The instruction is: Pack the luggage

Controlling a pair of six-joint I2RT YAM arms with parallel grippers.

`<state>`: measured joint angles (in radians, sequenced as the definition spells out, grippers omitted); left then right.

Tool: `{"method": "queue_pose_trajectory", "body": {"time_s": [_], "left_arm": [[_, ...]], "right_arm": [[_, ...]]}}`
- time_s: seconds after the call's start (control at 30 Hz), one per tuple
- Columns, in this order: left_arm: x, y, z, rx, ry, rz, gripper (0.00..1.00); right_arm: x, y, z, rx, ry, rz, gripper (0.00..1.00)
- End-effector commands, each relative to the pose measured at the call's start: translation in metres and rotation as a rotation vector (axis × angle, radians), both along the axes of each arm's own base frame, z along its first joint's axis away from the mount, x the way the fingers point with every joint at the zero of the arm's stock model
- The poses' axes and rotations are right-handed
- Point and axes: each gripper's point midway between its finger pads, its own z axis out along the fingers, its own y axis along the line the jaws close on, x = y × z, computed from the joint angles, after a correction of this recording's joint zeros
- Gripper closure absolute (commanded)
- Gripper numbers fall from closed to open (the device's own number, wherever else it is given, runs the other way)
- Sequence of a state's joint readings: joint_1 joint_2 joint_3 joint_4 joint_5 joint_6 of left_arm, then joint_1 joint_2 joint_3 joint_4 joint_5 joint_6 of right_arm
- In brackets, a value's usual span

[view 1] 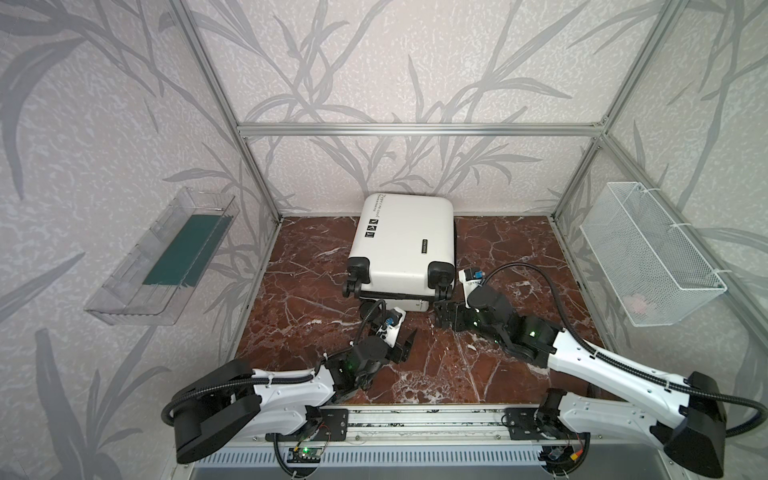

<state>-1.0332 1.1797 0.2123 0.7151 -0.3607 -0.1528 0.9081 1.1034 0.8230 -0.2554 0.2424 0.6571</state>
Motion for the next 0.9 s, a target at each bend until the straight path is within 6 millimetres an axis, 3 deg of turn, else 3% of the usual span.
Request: {"method": "queue_pose_trajectory", "body": {"time_s": [0.0,0.27,0.43,0.7,0.87], "left_arm": [[0.004,0.001,0.010,-0.050,-0.037,0.030,0.20],[0.004,0.002,0.010,-0.064,-0.031,0.038,0.20],[0.005,0.002,0.010,-0.068,-0.030,0.043,0.20],[0.005,0.003,0.010,-0.070,-0.028,0.046,0.20],[0.005,0.003,0.010,-0.070,-0.027,0.049,0.20]], "right_arm": [[0.011,0.010,0.016,0.021,-0.041,-0.022,0.11],[0.024,0.015,0.006,-0.047,-0.023,-0.097,0.16],[0.026,0.011,0.000,-0.062,-0.013,-0.133,0.29],[0.025,0.010,-0.002,-0.056,-0.008,-0.137,0.57],[0.022,0.014,0.000,-0.004,-0.015,-0.119,0.66]]}}
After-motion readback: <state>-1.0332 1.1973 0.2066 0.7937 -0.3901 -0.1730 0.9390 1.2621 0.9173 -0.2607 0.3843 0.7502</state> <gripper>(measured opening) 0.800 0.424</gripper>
